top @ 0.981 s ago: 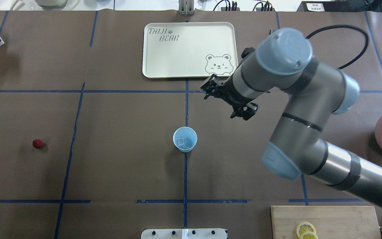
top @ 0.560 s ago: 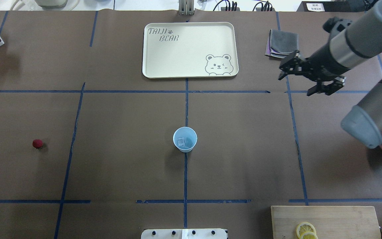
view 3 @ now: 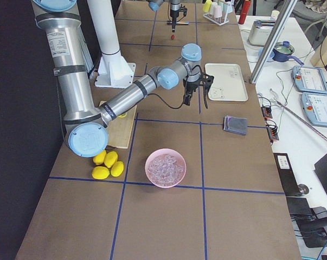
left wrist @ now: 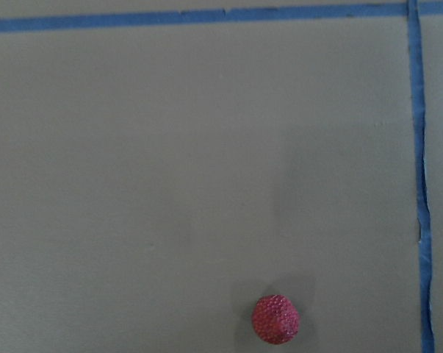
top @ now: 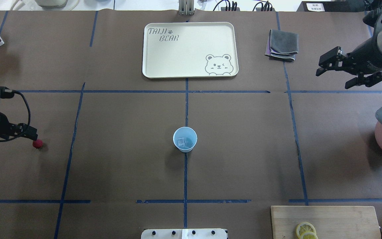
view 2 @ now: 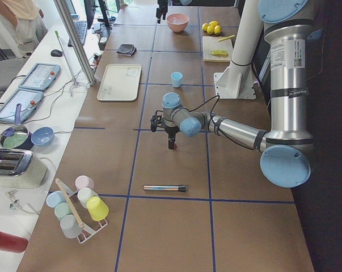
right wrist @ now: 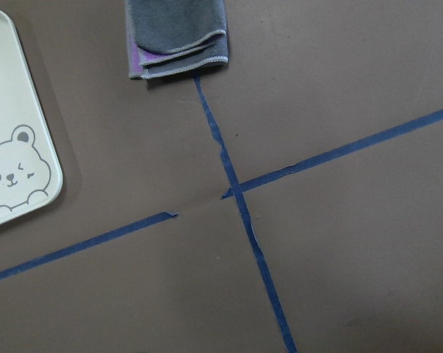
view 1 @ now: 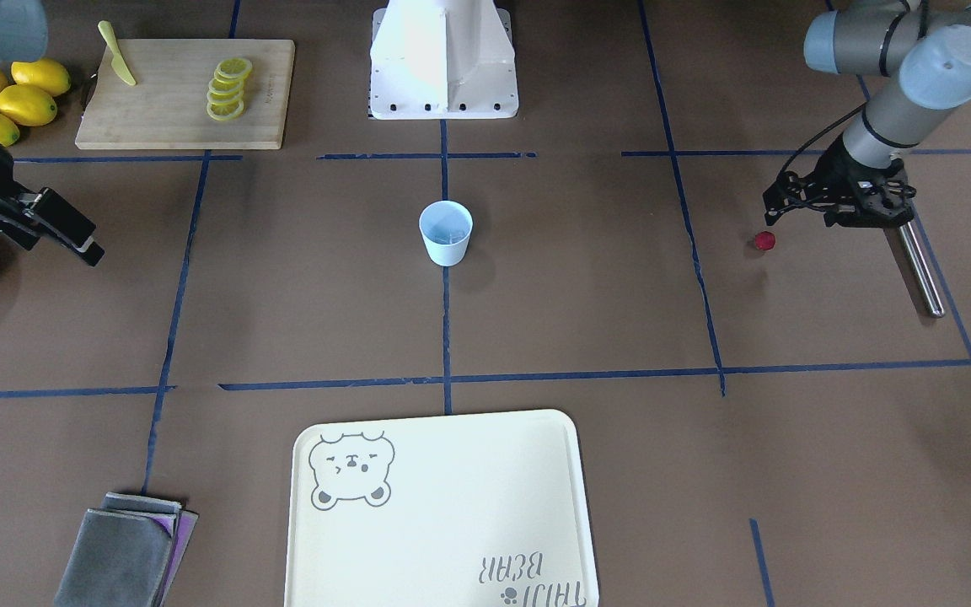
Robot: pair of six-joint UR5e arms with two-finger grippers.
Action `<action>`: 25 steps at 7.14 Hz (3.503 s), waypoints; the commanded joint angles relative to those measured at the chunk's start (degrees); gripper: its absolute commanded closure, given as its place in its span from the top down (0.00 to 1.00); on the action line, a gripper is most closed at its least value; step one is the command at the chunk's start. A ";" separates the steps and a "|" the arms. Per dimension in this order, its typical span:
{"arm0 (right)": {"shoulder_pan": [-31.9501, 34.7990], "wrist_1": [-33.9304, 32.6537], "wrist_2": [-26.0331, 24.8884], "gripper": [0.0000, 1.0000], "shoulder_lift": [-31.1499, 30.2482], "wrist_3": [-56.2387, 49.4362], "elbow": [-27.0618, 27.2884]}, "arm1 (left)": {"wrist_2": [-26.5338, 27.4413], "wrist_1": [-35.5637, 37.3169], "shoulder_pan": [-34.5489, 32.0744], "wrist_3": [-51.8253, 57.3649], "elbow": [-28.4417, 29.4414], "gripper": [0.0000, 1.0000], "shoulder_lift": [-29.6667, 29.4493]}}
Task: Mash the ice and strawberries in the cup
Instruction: 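Grasp the red strawberry with the left gripper, then carry the strawberry with the left gripper over the blue cup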
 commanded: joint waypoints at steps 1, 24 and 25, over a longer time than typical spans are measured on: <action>0.10 0.25 -0.32 1.00 -0.12 -0.20 -0.18 | 2.85 -1.58 3.07 -1.99 1.35 1.00 -0.39; -0.25 0.69 -0.23 1.00 0.06 0.07 -1.24 | 8.73 -5.00 20.30 -35.91 8.47 0.00 -38.62; -0.25 0.69 -0.32 1.00 -0.12 0.15 -1.15 | 9.26 -5.09 20.39 -35.91 9.61 0.00 -40.19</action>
